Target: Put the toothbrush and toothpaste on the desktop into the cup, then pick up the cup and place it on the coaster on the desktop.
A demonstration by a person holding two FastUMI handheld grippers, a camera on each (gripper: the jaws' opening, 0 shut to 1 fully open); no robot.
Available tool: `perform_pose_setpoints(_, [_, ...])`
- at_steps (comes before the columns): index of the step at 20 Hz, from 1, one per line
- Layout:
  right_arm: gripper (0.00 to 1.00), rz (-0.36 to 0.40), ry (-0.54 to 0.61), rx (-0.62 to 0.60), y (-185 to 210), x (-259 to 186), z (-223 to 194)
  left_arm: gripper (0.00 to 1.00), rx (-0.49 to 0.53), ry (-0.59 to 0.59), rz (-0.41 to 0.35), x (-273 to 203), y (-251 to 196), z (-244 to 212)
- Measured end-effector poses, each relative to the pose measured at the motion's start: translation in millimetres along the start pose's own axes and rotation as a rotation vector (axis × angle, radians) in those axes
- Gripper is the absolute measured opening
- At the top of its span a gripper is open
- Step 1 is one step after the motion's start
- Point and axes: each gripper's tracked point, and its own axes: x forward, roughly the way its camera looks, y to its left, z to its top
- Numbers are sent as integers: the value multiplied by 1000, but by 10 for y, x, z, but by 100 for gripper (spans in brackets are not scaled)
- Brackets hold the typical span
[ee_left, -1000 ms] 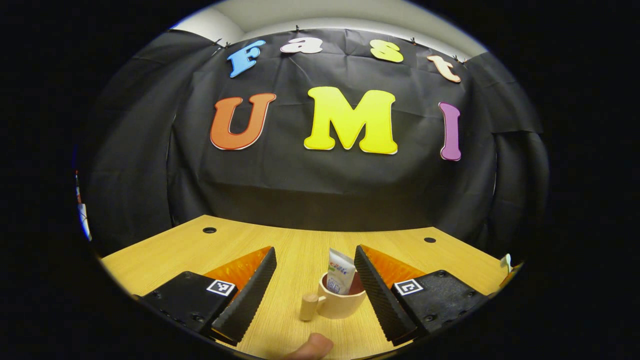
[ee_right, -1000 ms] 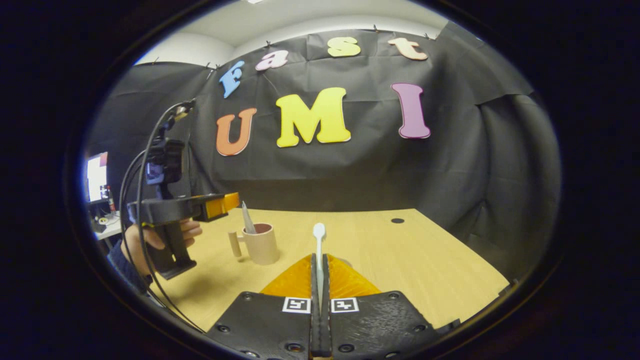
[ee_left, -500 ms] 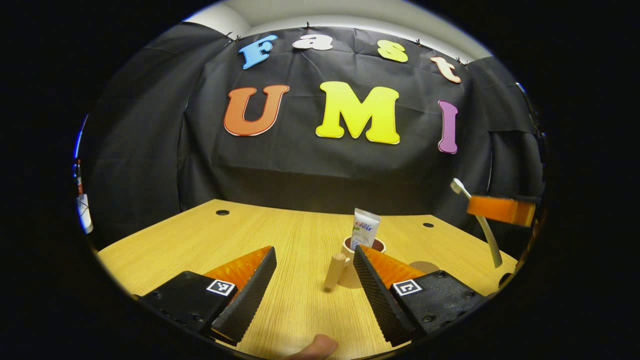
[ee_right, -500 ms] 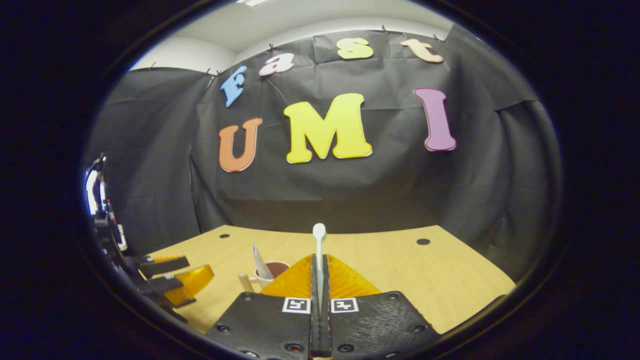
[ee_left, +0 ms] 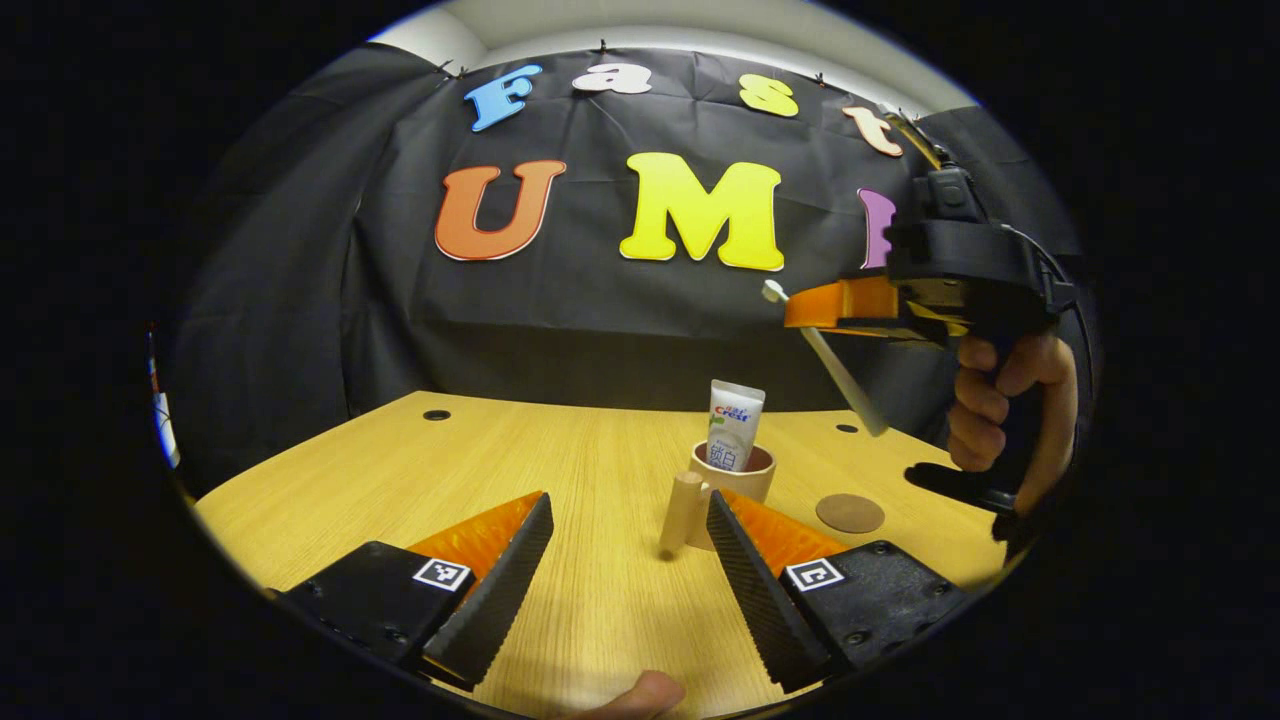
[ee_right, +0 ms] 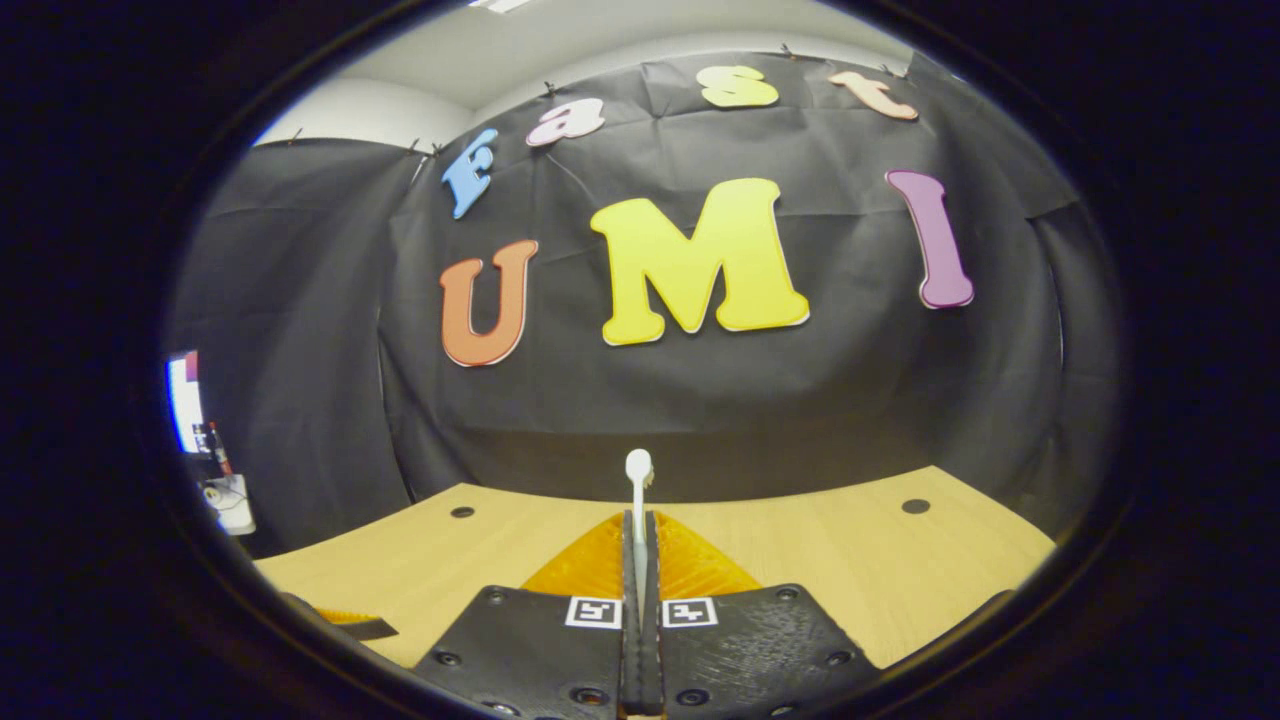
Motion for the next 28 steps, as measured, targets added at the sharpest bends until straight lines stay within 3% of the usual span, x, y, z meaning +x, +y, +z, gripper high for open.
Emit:
perform_pose_setpoints(6, [0, 8, 10, -25, 129, 269, -66, 99, -40, 37, -18, 80, -22, -119])
perform_pose_setpoints(28, [5, 21, 15, -57, 158, 391, -181, 99, -56, 74, -57, 158, -149, -227])
